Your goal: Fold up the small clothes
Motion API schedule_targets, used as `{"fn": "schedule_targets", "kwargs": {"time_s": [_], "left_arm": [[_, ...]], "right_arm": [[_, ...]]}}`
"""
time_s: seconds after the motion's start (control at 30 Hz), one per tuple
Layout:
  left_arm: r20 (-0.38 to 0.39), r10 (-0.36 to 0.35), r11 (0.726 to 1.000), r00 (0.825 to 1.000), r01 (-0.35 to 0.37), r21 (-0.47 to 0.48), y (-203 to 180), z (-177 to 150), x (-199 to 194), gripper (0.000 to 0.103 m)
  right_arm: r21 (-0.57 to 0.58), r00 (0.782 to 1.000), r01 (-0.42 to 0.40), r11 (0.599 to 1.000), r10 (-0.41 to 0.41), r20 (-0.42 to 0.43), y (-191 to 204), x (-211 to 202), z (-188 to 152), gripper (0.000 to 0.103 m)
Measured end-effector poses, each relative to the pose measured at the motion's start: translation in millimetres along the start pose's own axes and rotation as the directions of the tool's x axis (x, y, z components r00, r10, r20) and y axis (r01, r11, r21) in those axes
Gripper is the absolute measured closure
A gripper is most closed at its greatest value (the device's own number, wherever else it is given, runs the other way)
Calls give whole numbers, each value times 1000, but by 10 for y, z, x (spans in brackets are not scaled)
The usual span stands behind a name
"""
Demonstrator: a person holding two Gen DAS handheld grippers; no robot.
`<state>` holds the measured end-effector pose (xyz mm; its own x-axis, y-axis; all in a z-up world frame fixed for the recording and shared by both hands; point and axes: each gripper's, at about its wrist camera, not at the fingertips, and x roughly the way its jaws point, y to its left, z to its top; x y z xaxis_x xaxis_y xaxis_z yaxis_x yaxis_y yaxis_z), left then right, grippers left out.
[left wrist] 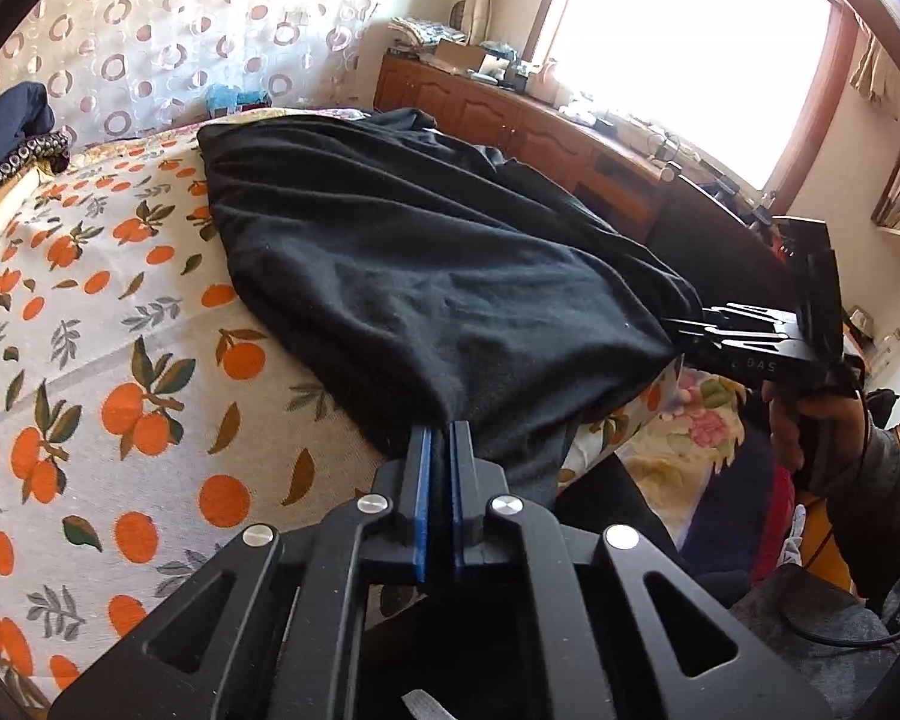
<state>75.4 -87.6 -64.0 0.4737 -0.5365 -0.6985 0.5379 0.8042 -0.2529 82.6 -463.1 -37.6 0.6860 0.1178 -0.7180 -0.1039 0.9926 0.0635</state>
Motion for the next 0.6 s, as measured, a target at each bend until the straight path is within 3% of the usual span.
{"fn": "schedule_targets", "kwargs": {"time_s": [0.3,0.6], "left_arm": [[-15,38,999,999,-38,-7,-48,8,77,97],[-42,11,999,999,-13,-49,1,-51,168,96]], "right_arm": [[2,1000,-1,1000,1,-7,-33,26,36,60],[10,999,-32,999,32,-7,-77,11,51,86]]}}
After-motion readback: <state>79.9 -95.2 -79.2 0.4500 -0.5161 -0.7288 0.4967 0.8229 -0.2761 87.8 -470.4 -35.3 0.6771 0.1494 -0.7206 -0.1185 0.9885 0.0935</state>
